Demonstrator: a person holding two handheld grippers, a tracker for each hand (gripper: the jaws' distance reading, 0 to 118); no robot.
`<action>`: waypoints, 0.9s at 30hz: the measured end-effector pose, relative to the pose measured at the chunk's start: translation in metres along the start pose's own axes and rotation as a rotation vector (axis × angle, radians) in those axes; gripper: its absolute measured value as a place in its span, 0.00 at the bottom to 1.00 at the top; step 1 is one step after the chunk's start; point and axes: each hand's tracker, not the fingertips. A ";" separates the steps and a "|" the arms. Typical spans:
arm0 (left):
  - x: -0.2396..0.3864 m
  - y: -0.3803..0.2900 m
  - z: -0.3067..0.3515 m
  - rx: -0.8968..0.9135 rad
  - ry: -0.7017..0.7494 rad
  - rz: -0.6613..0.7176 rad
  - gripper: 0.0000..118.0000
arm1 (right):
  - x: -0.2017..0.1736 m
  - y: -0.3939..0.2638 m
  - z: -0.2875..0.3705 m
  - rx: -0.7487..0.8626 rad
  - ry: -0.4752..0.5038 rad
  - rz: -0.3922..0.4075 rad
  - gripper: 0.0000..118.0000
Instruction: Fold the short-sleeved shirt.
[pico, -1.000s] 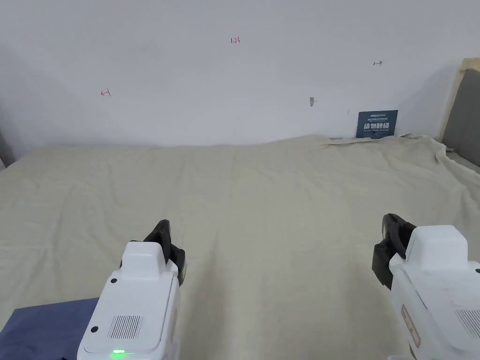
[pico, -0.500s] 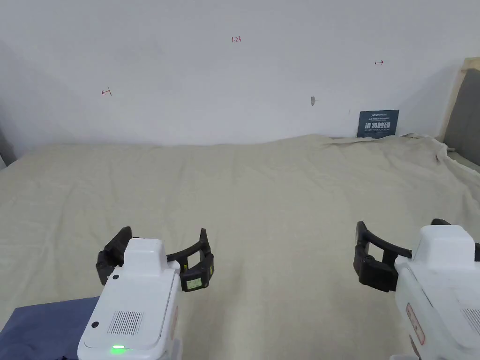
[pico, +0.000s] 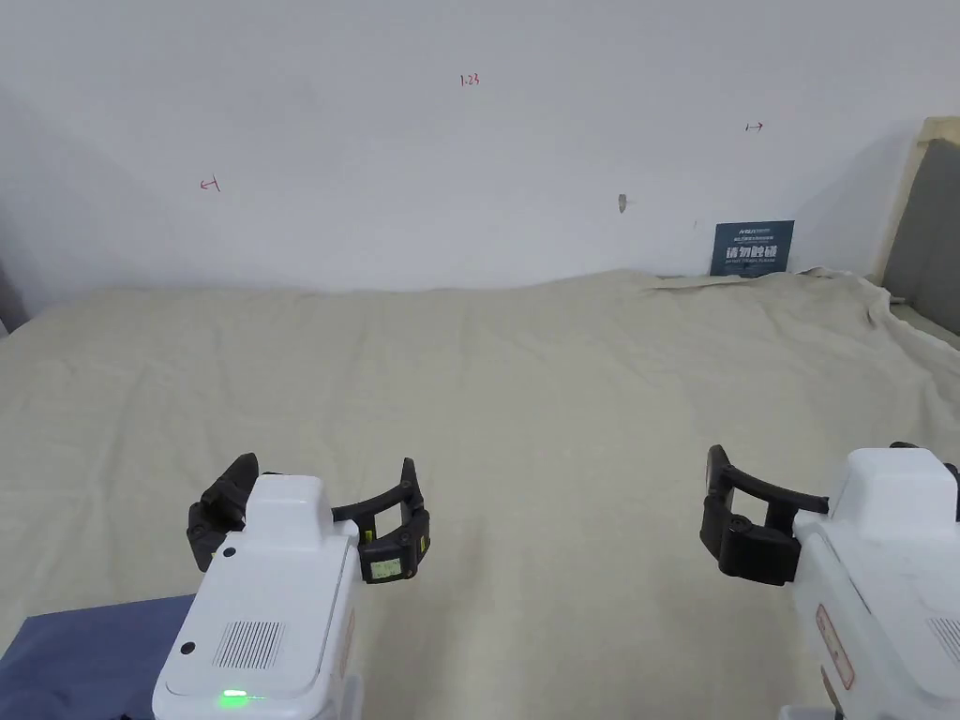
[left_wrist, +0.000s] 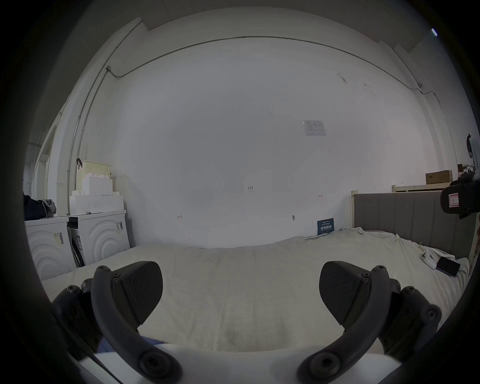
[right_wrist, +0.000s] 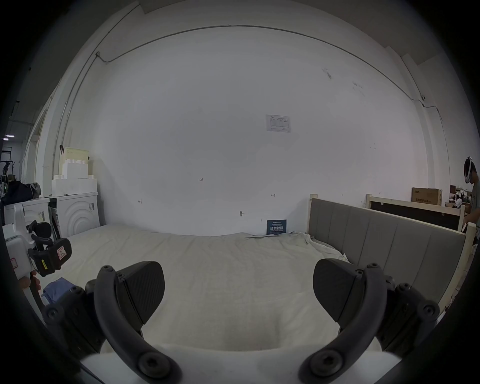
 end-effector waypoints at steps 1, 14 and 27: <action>0.000 0.001 0.000 0.000 0.000 -0.002 1.00 | 0.000 0.000 0.000 0.001 -0.001 -0.001 0.96; -0.003 0.000 -0.001 0.006 0.008 0.002 1.00 | -0.002 0.001 0.001 0.007 0.006 0.001 0.97; -0.007 0.001 -0.001 0.011 0.018 0.003 1.00 | -0.004 0.003 0.001 0.016 0.009 0.000 0.97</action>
